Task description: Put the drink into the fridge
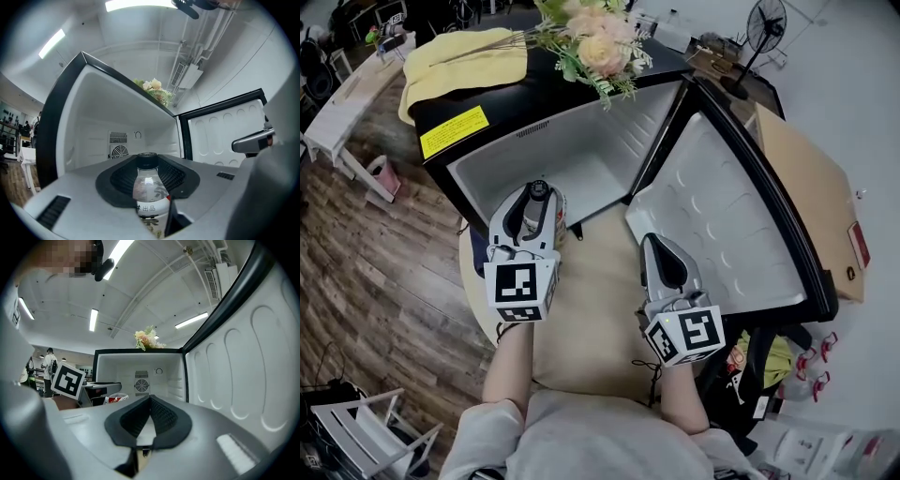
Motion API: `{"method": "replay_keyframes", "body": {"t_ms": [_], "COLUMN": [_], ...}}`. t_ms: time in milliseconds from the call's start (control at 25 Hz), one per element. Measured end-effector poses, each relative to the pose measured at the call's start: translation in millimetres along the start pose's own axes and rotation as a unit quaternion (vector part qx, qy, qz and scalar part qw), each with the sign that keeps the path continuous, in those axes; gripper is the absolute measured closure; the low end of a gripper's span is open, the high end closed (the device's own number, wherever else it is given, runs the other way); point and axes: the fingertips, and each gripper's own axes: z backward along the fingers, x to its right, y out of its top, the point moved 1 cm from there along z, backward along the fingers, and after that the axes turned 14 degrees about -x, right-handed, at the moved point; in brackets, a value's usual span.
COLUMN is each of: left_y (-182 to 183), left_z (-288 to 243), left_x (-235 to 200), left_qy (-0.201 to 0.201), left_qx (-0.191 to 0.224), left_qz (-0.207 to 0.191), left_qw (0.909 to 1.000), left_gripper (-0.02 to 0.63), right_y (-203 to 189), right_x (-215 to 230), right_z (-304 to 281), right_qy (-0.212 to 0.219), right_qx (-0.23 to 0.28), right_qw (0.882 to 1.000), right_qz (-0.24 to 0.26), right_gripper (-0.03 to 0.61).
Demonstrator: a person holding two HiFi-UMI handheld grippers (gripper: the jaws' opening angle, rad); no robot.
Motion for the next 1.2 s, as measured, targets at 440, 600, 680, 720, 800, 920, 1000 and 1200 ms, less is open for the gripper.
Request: {"method": "replay_keyframes", "body": {"t_ms": [440, 600, 680, 720, 800, 920, 1000, 1200], "left_y": [-3.9, -8.4, -10.7, -11.7, -13.3, -15.6, -17.9, -22.8], "left_z": [-34.7, -45.5, -50.2, -52.4, -56.6, -62.4, -66.3, -75.0], "left_x": [-12.2, -18.0, -20.0, -20.7, -21.8, -24.2, -26.8, -29.2], "left_qy": [0.020, 0.030, 0.035, 0.037, 0.042, 0.049, 0.054, 0.063], "left_qx": [0.004, 0.001, 0.000, -0.001, -0.003, -0.004, -0.007, -0.013], "left_qz": [-0.003, 0.005, 0.007, 0.007, 0.006, 0.007, 0.007, 0.000], "left_qw": [0.9998, 0.9995, 0.9994, 0.9993, 0.9991, 0.9988, 0.9985, 0.9979], "left_gripper": [0.474, 0.474, 0.474, 0.474, 0.474, 0.474, 0.474, 0.474], "right_y": [-6.0, -7.6, -9.0, -9.8, -11.0, -12.0, -12.3, -15.2], "right_x": [14.9, 19.2, 22.1, 23.6, 26.7, 30.3, 31.0, 32.3], "right_z": [-1.5, -0.5, 0.3, 0.9, 1.6, 1.5, 0.3, -2.8], "right_qy": [-0.026, -0.034, -0.039, -0.041, -0.046, -0.050, -0.051, -0.051], "right_qx": [-0.013, -0.018, -0.020, -0.022, -0.023, -0.024, -0.025, -0.028], "right_qw": [1.000, 0.999, 0.999, 0.999, 0.999, 0.998, 0.998, 0.998], "right_qz": [-0.006, -0.005, -0.006, -0.006, -0.008, -0.013, -0.013, -0.015], "right_gripper": [0.569, 0.569, 0.568, 0.569, 0.569, 0.569, 0.569, 0.569]}}
